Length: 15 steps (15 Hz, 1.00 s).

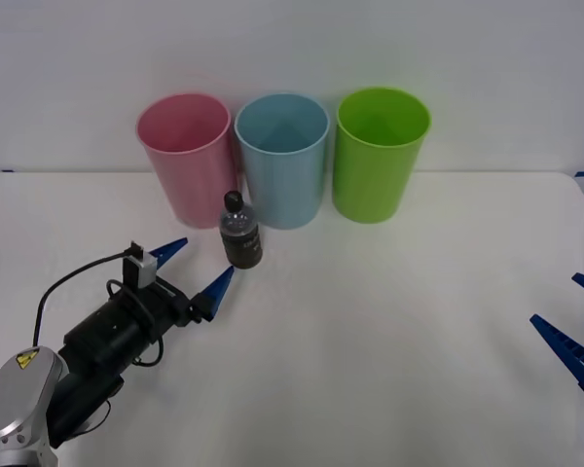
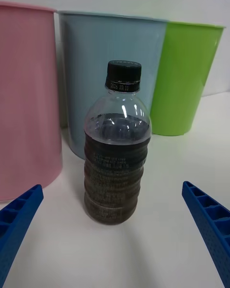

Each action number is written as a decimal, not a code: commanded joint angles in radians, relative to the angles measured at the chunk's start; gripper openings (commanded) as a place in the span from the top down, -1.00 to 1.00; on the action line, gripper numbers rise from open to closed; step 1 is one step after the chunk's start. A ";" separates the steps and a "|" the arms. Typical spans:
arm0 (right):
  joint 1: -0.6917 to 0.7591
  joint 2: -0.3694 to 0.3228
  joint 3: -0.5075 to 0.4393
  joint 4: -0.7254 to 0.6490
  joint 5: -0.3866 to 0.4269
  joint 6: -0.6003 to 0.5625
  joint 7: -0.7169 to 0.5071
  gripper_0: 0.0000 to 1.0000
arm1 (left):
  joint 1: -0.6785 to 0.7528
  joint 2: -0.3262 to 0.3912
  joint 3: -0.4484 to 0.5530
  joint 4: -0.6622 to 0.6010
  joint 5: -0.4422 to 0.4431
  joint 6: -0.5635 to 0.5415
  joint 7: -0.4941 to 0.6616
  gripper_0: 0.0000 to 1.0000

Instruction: Grasp the object on the table and drop it into the matching bin: aluminum can to the light blue bin, PET bottle to the pink bin.

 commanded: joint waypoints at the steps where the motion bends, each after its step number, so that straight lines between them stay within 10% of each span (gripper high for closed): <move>1: 0.000 0.000 0.000 0.000 0.000 0.000 0.000 -1.00 | -0.046 -0.003 0.000 0.044 -0.011 0.016 -0.002 -1.00; 15: 0.000 0.000 0.000 0.000 0.000 0.000 0.000 -1.00 | -0.230 -0.098 0.038 0.209 -0.183 0.086 -0.012 -1.00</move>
